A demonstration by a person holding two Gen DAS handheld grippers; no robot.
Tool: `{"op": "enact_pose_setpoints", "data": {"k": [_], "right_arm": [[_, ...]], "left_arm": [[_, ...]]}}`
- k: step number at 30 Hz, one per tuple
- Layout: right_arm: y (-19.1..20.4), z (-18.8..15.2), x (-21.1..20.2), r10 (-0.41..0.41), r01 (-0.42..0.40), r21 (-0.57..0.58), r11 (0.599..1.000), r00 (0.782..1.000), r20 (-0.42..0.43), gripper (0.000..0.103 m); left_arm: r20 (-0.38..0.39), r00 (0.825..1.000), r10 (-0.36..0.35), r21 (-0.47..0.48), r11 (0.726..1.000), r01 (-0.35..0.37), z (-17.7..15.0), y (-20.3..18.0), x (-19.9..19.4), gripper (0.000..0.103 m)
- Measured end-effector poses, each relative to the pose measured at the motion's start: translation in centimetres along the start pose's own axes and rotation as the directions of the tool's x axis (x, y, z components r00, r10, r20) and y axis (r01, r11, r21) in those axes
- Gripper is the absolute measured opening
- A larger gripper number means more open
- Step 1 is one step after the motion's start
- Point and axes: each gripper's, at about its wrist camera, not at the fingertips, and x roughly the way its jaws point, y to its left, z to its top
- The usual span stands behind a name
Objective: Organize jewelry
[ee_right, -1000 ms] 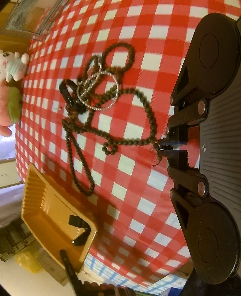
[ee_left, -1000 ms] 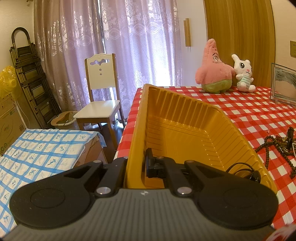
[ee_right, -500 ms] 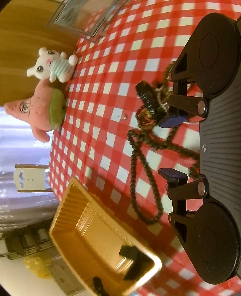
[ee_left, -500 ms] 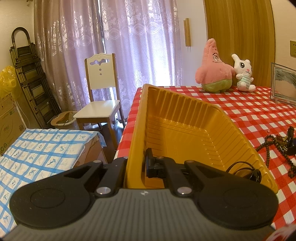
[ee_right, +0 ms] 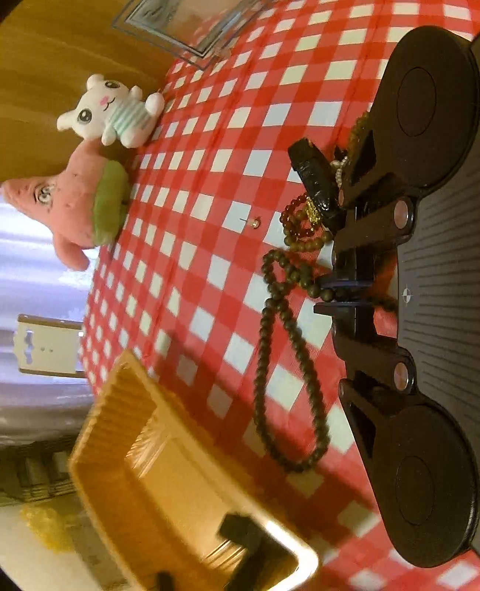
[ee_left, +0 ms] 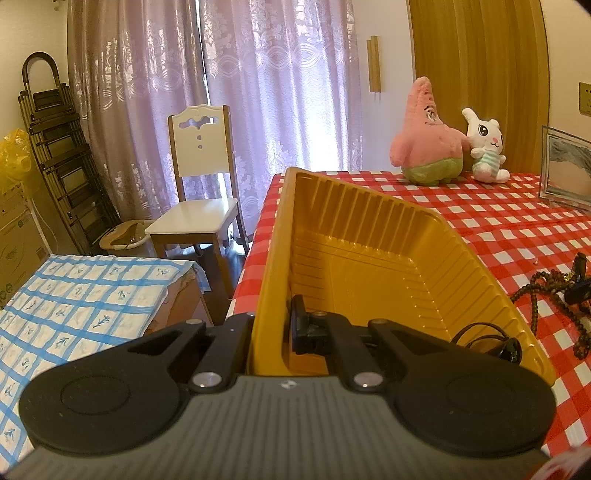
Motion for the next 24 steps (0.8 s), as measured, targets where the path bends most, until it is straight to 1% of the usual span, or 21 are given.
{"op": "enact_pose_setpoints", "data": {"k": [2, 4, 10, 16, 24], "right_arm": [[-0.5, 0.7, -2.2, 0.042, -0.044, 0.061, 0.997, 0.999, 0.033, 0.007], [-0.9, 1.7, -4.7, 0.074, -0.081, 0.091, 0.993, 0.994, 0.074, 0.007], [-1.2, 5.4, -12.1, 0.123, -0.142, 0.092, 0.986, 0.974, 0.190, 0.007], [-0.8, 8.9, -17.9, 0.144, -0.164, 0.058, 0.985, 0.955, 0.258, 0.007], [0.1, 13.8, -24.2, 0.135, -0.129, -0.040, 0.991, 0.932, 0.336, 0.007]], "left_arm": [[0.003, 1.000, -0.003, 0.003, 1.000, 0.003, 0.1, -0.1, 0.0, 0.004], [0.006, 1.000, -0.006, 0.006, 1.000, 0.006, 0.2, -0.1, 0.1, 0.004], [0.018, 1.000, -0.018, 0.009, 1.000, 0.018, 0.4, 0.0, 0.2, 0.004], [0.027, 0.999, -0.029, 0.017, 0.999, 0.028, 0.4, 0.1, 0.1, 0.004], [0.031, 0.999, -0.040, 0.034, 0.999, 0.039, 0.5, 0.2, 0.1, 0.003]]}}
